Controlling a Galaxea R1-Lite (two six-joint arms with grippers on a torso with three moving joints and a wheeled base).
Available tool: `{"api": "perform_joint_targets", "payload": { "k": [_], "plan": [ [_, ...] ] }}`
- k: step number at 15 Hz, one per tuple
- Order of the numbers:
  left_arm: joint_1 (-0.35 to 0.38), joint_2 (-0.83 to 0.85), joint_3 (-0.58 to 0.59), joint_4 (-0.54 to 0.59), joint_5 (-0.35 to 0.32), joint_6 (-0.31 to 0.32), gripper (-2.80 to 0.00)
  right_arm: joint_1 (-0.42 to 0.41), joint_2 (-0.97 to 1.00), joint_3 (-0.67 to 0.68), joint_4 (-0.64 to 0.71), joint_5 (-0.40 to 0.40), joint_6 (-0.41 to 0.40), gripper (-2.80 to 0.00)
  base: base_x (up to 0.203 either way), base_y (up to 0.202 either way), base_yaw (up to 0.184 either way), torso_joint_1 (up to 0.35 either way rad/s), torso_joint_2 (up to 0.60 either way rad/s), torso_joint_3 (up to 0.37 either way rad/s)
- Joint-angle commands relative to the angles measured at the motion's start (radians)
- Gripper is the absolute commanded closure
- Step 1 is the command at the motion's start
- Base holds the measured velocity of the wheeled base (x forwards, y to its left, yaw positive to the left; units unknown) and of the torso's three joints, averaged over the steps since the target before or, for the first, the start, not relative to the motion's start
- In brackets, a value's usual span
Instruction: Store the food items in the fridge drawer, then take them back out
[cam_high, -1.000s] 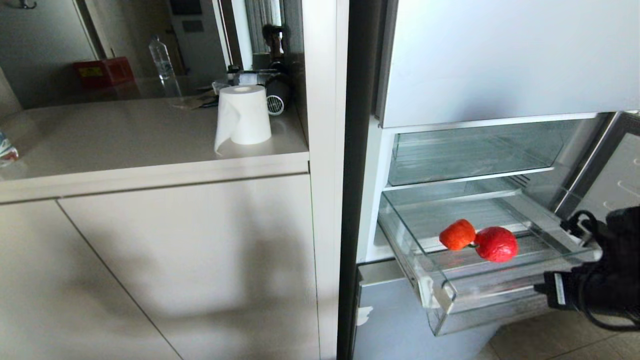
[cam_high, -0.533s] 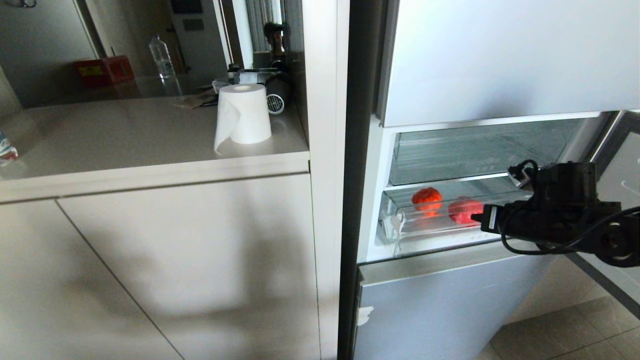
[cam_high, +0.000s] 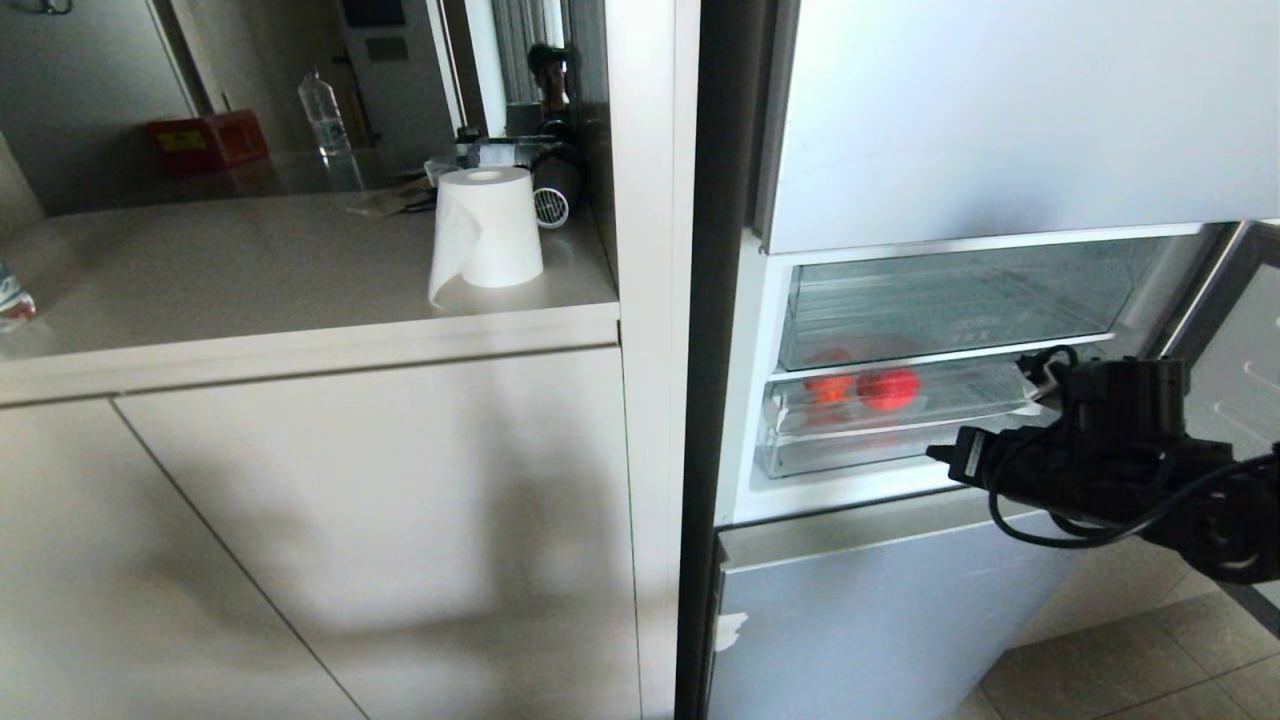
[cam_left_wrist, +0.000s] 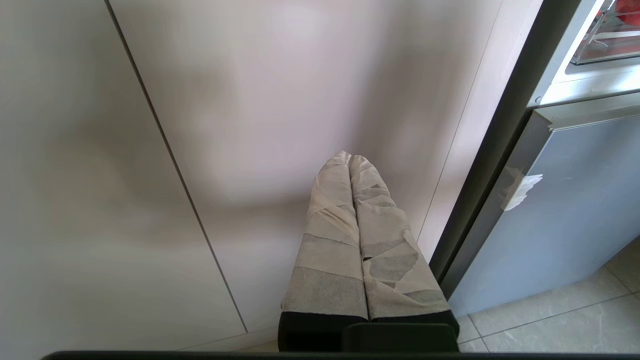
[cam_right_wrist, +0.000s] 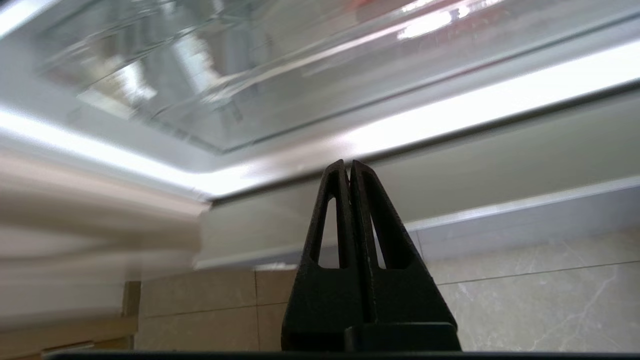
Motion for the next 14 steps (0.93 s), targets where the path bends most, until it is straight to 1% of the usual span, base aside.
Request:
{"api": "perform_joint_targets", "payload": {
  "k": [1, 3, 5, 6, 8, 10, 11, 12, 13, 14],
  "plan": [
    [0.000, 0.000, 0.000, 0.000, 0.001, 0.000, 0.00, -0.003, -0.162, 0.077, -0.002, 0.000, 0.000, 0.00, 0.000, 0.000, 0.000, 0.000, 0.00, 0.000],
    [0.000, 0.000, 0.000, 0.000, 0.001, 0.000, 0.00, -0.014, -0.360, 0.170, 0.023, -0.002, -0.003, 0.00, 0.000, 0.000, 0.000, 0.000, 0.00, 0.000],
    [0.000, 0.000, 0.000, 0.000, 0.000, 0.000, 0.00, -0.026, -0.610, 0.258, 0.094, -0.003, -0.019, 0.00, 0.000, 0.000, 0.000, 0.000, 0.00, 0.000],
    [0.000, 0.000, 0.000, 0.000, -0.001, 0.000, 0.00, -0.032, -0.760, 0.305, 0.142, -0.004, -0.047, 0.00, 0.000, 0.000, 0.000, 0.000, 0.00, 0.000],
    [0.000, 0.000, 0.000, 0.000, 0.000, 0.000, 0.00, -0.044, -1.058, 0.386, 0.260, -0.016, -0.132, 0.00, 0.000, 0.000, 0.000, 0.000, 0.00, 0.000],
    [0.000, 0.000, 0.000, 0.000, -0.001, 0.000, 0.00, -0.059, -1.343, 0.469, 0.402, -0.049, -0.223, 0.00, 0.000, 0.000, 0.000, 0.000, 0.00, 0.000],
    [0.000, 0.000, 0.000, 0.000, 0.001, 0.000, 0.00, -0.069, -1.445, 0.525, 0.455, -0.063, -0.259, 0.00, 0.000, 0.000, 0.000, 0.000, 0.00, 0.000],
    [0.001, 0.000, 0.000, 0.000, 0.001, 0.000, 0.00, -0.079, -1.523, 0.610, 0.488, -0.077, -0.292, 0.00, 0.000, 0.000, 0.000, 0.000, 0.00, 0.000],
    [0.000, 0.000, 0.000, 0.000, 0.001, 0.000, 0.00, -0.087, -1.569, 0.701, 0.508, -0.091, -0.317, 0.00, 0.000, 0.000, 0.000, 0.000, 0.00, 0.000],
    [0.000, 0.000, 0.000, 0.000, 0.001, 0.000, 0.00, -0.086, -1.606, 0.746, 0.542, -0.103, -0.335, 0.00, 0.000, 0.000, 0.000, 0.000, 0.00, 0.000]
  ]
}}
